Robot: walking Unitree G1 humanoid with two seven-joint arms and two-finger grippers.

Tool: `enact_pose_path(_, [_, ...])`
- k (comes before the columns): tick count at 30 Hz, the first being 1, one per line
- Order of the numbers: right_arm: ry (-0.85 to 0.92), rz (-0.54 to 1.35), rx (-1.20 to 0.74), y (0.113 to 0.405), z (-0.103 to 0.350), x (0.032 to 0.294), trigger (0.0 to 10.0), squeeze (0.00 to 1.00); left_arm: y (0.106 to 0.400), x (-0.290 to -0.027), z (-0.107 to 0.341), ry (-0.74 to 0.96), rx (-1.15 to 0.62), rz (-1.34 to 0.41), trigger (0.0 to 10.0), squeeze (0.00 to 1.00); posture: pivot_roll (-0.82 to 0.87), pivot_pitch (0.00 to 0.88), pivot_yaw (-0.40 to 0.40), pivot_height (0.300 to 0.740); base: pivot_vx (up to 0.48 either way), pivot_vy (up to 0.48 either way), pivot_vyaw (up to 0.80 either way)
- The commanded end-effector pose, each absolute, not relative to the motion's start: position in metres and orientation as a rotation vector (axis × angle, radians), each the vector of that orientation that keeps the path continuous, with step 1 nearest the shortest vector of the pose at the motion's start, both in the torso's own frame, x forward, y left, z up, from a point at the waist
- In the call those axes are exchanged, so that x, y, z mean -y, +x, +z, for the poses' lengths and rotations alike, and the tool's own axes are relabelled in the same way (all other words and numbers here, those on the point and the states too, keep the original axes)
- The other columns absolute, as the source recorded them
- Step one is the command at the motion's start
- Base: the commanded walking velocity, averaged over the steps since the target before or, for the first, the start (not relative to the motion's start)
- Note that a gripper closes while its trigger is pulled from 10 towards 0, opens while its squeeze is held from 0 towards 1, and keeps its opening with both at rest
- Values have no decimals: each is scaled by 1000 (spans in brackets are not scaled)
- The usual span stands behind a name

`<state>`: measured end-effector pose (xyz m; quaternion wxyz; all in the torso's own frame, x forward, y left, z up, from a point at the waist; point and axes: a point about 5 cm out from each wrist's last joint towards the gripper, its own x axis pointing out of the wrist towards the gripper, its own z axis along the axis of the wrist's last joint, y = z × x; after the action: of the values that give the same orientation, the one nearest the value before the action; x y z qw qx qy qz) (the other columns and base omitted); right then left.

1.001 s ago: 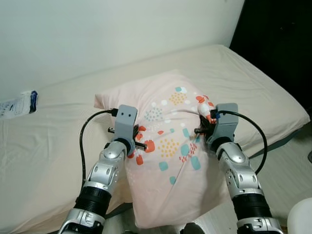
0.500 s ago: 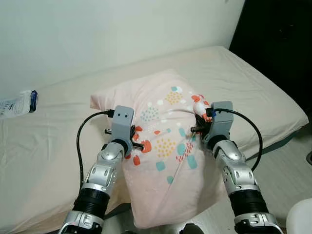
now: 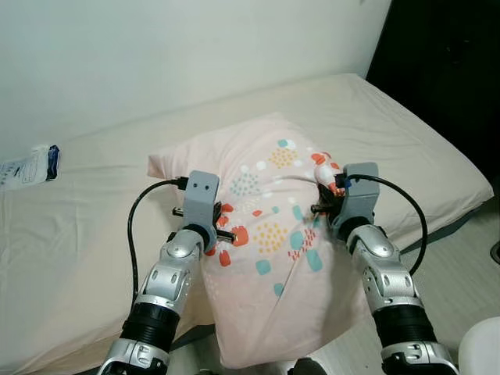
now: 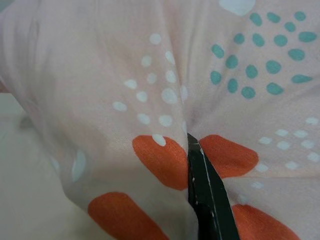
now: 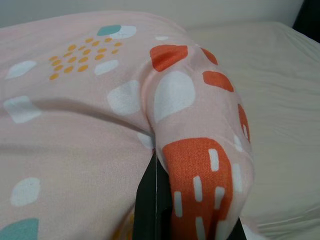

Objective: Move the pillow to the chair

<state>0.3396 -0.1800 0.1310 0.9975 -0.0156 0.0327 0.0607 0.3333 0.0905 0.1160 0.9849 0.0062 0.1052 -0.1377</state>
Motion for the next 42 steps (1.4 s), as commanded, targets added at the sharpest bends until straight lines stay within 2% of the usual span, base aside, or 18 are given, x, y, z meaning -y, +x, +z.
enact_pose_path(1, [-43,144,-32,340,137,176,10000,0,336,-87,124,14,-165,-289,10000,0,-115,129,28,740,0,0,0])
enact_pose_path(13, [-26,154,-27,340,136,168,10000,0,330,-92,118,23,-183,-286,10000,0,-108,129,39,740,0,0,0])
enact_pose_path(22, [-23,151,-37,341,134,169,10000,0,339,-95,122,10,-189,-254,10000,0,-104,129,33,740,0,0,0])
enact_pose_path(32, [-9,134,-27,347,138,165,10000,0,343,-110,120,10,-198,-190,10000,0,-103,130,11,740,0,0,0])
enact_pose_path(36, [-3,141,-23,349,139,160,10000,0,343,-120,119,12,-199,-151,10000,0,-89,105,17,740,0,0,0])
enact_pose_path(42, [23,148,25,359,155,152,10000,0,351,-129,129,39,-175,-137,10000,0,-63,94,7,740,0,0,0])
